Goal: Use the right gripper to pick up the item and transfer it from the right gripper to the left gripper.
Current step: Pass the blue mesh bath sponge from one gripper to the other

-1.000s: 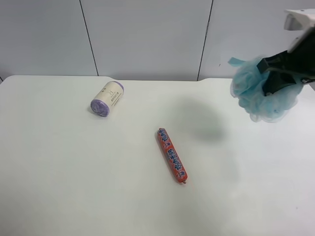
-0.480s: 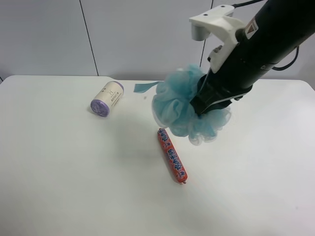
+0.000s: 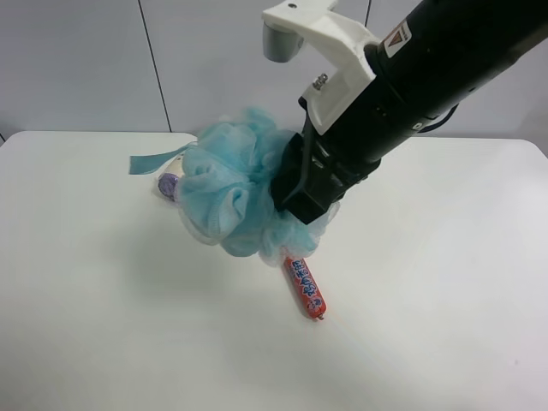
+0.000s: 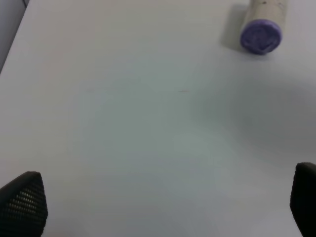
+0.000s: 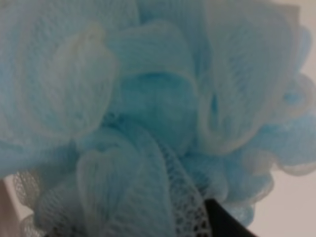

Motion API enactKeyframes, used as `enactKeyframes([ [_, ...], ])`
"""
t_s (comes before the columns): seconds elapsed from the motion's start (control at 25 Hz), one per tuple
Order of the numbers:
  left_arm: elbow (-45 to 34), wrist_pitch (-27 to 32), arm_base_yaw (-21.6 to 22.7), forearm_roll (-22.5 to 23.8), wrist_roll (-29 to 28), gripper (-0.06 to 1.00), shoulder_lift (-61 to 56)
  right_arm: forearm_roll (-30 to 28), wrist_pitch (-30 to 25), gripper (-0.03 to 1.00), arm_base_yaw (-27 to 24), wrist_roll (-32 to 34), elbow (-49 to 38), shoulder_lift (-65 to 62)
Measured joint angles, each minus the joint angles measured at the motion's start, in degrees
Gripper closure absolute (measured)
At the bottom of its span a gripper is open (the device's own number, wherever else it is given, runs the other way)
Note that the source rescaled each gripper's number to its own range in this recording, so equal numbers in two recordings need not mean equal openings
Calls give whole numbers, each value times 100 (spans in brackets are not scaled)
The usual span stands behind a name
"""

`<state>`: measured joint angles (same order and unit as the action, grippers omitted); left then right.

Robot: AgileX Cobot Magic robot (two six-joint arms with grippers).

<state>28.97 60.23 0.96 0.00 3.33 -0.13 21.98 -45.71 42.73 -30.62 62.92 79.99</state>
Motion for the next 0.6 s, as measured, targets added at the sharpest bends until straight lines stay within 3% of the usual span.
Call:
enactKeyframes([
  [0.24,0,5,0,-342,427,-6,0,1384,-13,94,0,-1429,0,0],
  [0.44,0,28,0,-610,791,-6,0,1932,-239,94,0,-2089,0,0],
  [0.6,58,237,0,-1272,1509,-6,270,2227,-396,94,0,-2352,0,0],
])
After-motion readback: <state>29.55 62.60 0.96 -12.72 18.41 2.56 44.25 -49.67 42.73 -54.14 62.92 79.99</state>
